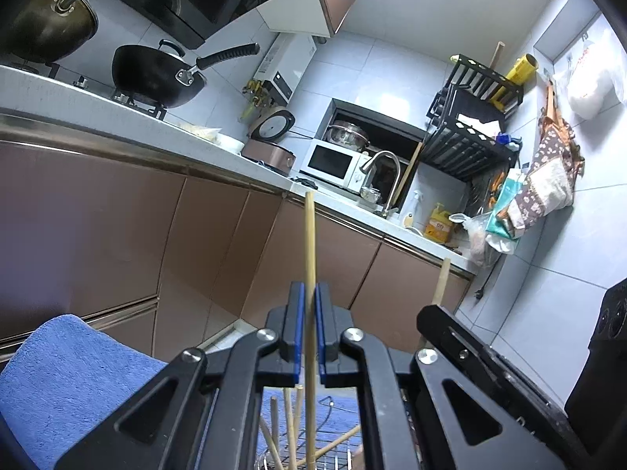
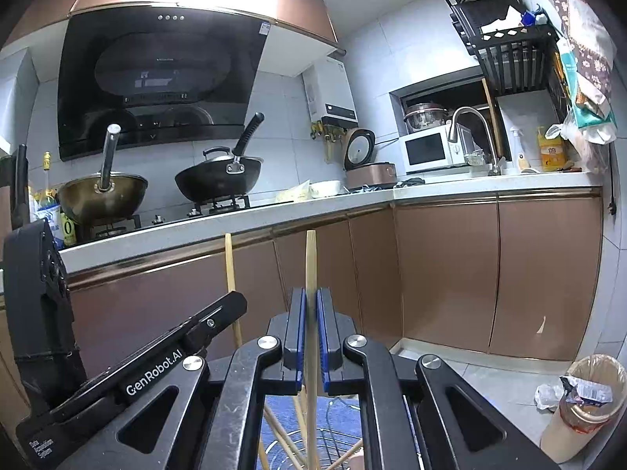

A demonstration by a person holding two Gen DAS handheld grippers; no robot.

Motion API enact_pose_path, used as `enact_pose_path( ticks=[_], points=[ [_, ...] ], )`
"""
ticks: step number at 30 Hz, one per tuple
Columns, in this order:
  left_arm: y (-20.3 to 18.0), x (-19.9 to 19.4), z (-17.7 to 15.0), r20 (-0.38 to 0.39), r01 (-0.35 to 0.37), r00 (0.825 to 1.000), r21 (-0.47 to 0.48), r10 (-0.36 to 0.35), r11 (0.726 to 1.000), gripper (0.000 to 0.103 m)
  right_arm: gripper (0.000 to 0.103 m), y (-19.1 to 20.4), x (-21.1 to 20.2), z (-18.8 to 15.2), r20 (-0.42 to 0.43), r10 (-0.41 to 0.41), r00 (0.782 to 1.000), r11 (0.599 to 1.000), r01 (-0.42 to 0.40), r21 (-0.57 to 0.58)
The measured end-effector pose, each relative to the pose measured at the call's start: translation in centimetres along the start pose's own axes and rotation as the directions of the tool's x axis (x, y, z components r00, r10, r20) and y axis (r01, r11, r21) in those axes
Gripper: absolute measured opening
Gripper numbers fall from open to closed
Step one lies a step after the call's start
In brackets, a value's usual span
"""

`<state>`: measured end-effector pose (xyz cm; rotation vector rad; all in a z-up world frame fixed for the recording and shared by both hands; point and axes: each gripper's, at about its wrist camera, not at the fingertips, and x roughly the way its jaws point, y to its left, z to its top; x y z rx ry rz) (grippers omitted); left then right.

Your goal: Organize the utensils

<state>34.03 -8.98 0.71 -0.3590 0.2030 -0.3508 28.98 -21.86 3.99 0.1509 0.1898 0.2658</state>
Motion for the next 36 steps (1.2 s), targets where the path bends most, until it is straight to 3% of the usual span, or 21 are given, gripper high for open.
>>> enact_pose_path(
  ticks=[12, 15, 19, 24, 28, 36],
  points=[
    [1.3, 0.4, -2.4, -0.011, -0.054, 0.999, -0.004, 0.053, 0.999, 0.007, 0.007, -0.7, 0.2, -2.3, -0.064, -0.049, 0.997, 0.999, 0.049, 0.003],
    [1.2, -0.2, -2.3, -0.014, -0.054, 0.998, -0.003, 0.054, 0.999, 0.007, 0.016, -0.7, -0.5, -2.2, -0.067, -0.055, 0.996, 0.998, 0.056, 0.012],
    [1.0, -1.4, -1.8, -0.019, -0.057, 0.998, 0.002, 0.057, 0.998, 0.022, 0.021, -0.1, -1.7, -1.7, -0.06, -0.059, 0.996, 0.998, 0.059, 0.011],
    [0.7, -3.8, -0.7, -0.006, -0.069, 0.998, 0.014, 0.07, 0.997, 0.024, 0.023, 0.5, -3.7, -0.5, -0.035, -0.07, 0.997, 0.998, 0.07, 0.01],
    [0.5, -6.3, 0.5, 0.008, -0.091, 0.996, 0.026, 0.091, 0.996, 0.038, 0.026, 0.9, -5.8, 0.6, -0.013, -0.084, 0.996, 0.996, 0.084, 0.017],
    [-0.7, -11.9, 2.2, 0.017, -0.129, 0.992, 0.09, 0.128, 0.988, 0.047, 0.042, 2.3, -10.0, 1.5, -0.002, -0.121, 0.993, 0.993, 0.121, 0.012]
  ],
)
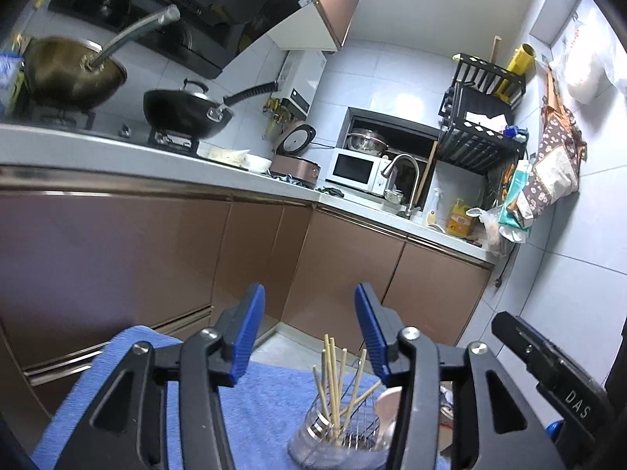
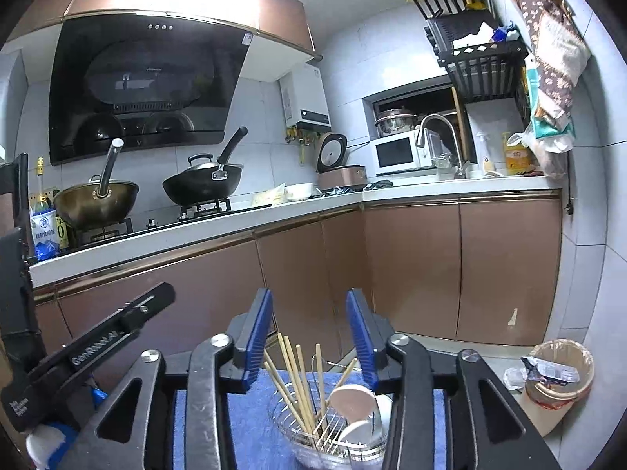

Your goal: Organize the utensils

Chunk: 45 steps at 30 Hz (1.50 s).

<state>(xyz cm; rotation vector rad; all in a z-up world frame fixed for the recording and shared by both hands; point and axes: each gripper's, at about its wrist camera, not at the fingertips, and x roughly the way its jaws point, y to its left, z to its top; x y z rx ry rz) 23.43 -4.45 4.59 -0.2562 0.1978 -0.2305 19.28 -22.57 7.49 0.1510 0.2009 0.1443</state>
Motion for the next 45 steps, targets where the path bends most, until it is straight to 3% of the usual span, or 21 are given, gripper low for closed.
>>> enact_pose_path(
  ticks=[9, 22, 45],
  points=[
    [1.4, -6.1, 1.1, -0.006, -0.097, 0.995, 0.018, 0.097, 0.995, 0.056, 0.064, 0.9, -4.7, 0.1, -0.003, -0.04, 0.999, 0.999, 0.04, 0.007],
    [4.6, -14.0, 0.9, -0.017, -0.237, 0.971, 0.029, 0.237, 0.971, 0.058, 0.076, 1.6, -10.7, -0.7, -0.009, -0.073, 0.997, 0.997, 0.073, 0.001],
    [6.2, -22.5, 0.3, 0.001, -0.292, 0.956, 0.022, 0.292, 0.956, 0.065, 0.086, 2.4, -17.7, -2.7, -0.02, -0.116, 0.993, 0.993, 0.116, 0.01]
  ],
)
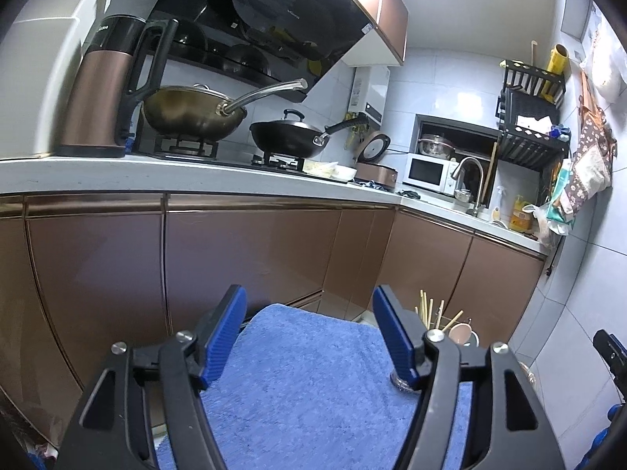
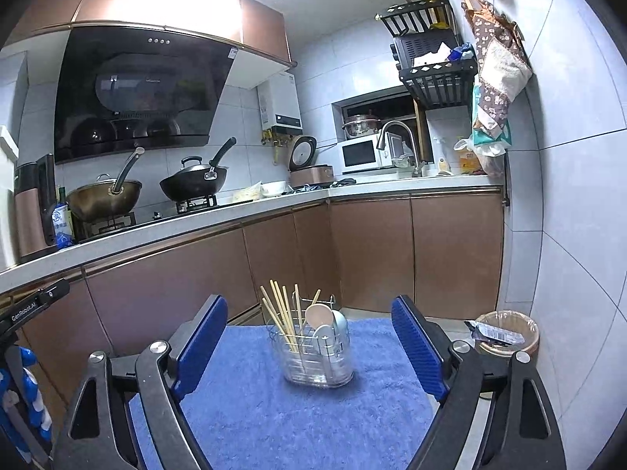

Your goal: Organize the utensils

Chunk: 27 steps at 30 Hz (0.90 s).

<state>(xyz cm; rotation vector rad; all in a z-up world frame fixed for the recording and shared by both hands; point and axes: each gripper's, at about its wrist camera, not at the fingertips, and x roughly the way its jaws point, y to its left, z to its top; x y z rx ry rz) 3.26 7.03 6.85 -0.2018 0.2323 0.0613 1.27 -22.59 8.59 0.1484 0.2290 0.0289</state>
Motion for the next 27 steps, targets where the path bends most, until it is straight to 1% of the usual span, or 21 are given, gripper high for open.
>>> enact_pose_path(
  ticks=[4, 8, 17, 27],
  points=[
    [0.5, -1.1, 0.0, 0.006, 0.003, 1.0, -0.004, -0.003, 1.0, 0.066, 0.089, 0.5, -0.8, -0.5, 0.002, 0.001, 1.0, 1.0, -0.001, -0.001],
    [0.4, -2.1, 0.1, 0.012, 0.001, 1.0, 0.019, -0.002, 1.0, 0.066, 0.091, 0.8, -1.6, -0.7, 0.008, -0.001, 1.0, 1.0, 0.001, 0.004],
    [-0.8, -4.2, 0.1, 0.048, 0.002, 0.999, 0.063, -0.005, 0.998, 0.067, 0.095, 0.5, -3.1, -1.0, 0.026, -0.021, 0.999, 0.999, 0.02, 0.027],
    [-1.8, -4.3, -0.5, 0.055, -0.027, 0.998, 0.124, 0.02, 0.992, 0.072, 0.098, 0.4, -3.5, -1.2, 0.025, -0.033, 0.999, 0.999, 0.032, 0.03]
  ],
)
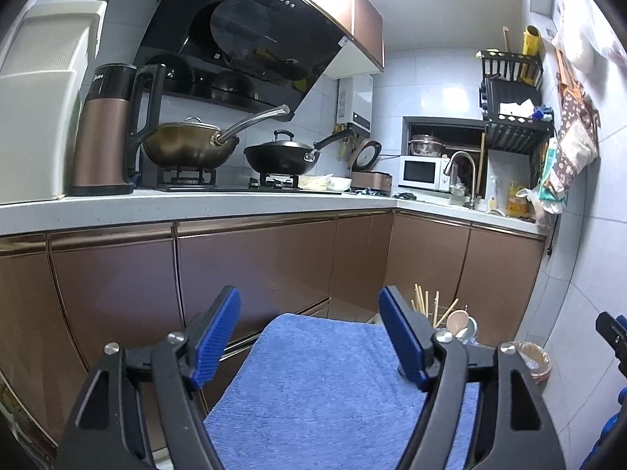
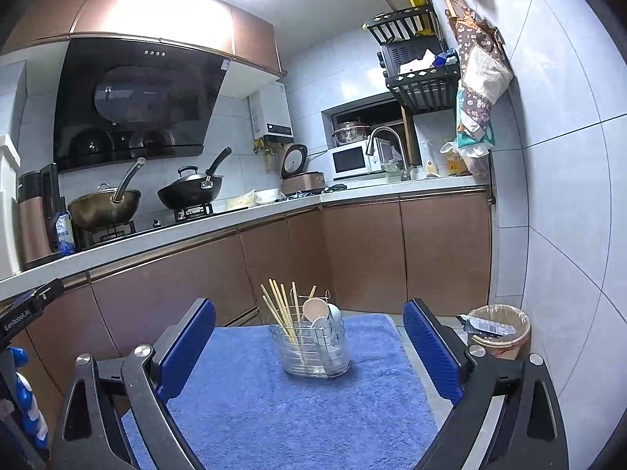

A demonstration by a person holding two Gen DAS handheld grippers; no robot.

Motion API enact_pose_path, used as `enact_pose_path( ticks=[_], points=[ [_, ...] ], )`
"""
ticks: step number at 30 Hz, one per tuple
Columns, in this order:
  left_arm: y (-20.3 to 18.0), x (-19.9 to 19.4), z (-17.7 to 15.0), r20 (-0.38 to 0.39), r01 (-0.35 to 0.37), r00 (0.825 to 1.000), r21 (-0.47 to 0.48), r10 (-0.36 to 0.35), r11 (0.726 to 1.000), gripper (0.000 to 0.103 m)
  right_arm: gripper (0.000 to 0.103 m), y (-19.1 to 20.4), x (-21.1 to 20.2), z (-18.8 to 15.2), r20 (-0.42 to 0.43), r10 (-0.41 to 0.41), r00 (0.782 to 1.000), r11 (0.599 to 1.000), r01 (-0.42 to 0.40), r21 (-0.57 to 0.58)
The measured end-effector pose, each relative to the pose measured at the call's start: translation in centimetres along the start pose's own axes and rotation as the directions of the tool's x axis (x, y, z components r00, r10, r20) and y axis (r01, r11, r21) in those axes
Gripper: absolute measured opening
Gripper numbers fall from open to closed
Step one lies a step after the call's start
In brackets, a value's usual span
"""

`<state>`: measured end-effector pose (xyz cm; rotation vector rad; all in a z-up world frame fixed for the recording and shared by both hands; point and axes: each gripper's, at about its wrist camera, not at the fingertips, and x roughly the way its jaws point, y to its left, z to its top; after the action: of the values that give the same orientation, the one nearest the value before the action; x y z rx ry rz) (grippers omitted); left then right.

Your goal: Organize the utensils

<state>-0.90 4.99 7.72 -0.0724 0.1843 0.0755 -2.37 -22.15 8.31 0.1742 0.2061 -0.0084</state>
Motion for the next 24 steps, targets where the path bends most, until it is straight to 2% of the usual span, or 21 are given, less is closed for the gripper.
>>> enact_pose_path(
  ticks=[12, 24],
  points=[
    [-1.1, 0.8, -0.9, -0.021, -0.036, 0.999, 0.061, 0.037, 0.997, 0.075, 0.101, 0.7, 0.9, -0.5, -0.025, -0.006, 1.0, 1.0, 0.005, -0.02],
    [-1.0, 0.2, -0.9, 0.02, -0.046, 0.999, 0.086, 0.044, 0.995, 0.075, 0.103, 1.8, 1.2, -0.7, -0.033, -0.004, 0.999, 0.999, 0.003, -0.048]
  ],
)
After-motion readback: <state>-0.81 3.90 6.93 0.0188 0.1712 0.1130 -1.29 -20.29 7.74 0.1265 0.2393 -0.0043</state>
